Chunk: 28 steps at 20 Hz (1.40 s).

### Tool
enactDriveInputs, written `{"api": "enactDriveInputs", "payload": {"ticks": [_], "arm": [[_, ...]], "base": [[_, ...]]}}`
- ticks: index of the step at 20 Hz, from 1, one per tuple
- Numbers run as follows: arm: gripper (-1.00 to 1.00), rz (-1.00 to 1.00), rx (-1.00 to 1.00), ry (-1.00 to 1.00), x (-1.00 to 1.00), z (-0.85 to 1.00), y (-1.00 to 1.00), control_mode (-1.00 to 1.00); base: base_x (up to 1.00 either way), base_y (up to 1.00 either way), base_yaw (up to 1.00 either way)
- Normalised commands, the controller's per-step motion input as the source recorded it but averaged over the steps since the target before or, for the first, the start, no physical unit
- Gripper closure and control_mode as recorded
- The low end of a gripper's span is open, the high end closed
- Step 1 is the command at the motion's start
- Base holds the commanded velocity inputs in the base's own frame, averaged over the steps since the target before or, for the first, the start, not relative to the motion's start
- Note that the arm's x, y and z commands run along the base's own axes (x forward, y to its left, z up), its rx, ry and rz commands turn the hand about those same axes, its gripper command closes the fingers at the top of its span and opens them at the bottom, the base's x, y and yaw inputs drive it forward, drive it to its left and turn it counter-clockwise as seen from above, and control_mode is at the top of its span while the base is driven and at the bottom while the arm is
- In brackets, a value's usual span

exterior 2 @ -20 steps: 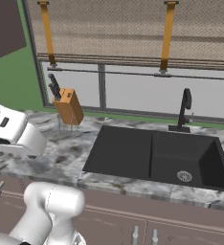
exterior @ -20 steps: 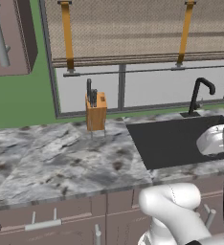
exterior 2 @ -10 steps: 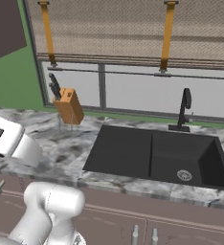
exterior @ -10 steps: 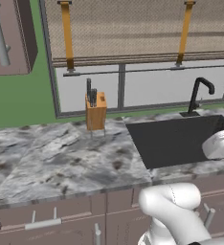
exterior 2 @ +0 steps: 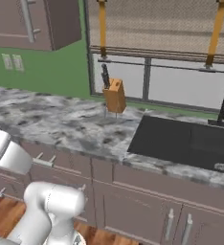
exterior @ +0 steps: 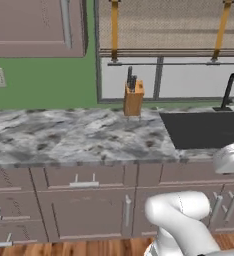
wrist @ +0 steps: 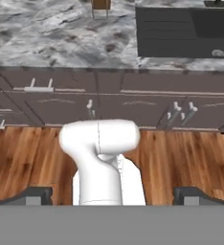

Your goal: Close all open cabinet doors.

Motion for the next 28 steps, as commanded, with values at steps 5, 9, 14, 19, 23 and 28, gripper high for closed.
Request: {"api": "enactDriveInputs", "payload": {"ticks": [5, 9, 14, 19, 23, 28], "arm": [[-1.0, 0.0, 0.0, 0.0, 0.0, 0.0, 0.0, 1.0], [-1.0, 0.0, 0.0, 0.0, 0.0, 0.0, 0.0, 1.0], [-1.0, 0.0, 0.0, 0.0, 0.0, 0.0, 0.0, 1.0], [-1.0, 0.0, 0.0, 0.0, 0.0, 0.0, 0.0, 1.0], [-1.0, 0.0, 0.0, 0.0, 0.0, 0.0, 0.0, 1.0], [-1.0, 0.0, 0.0, 0.0, 0.0, 0.0, 0.0, 1.0]], "base": [[0.0, 0.48, 0.91], [0.27, 0.69, 0.61], [0.68, 0.85, 0.38], [0.68, 1.0, -0.04], [0.48, 1.0, -0.29], [0.36, 1.0, -0.35]]}}
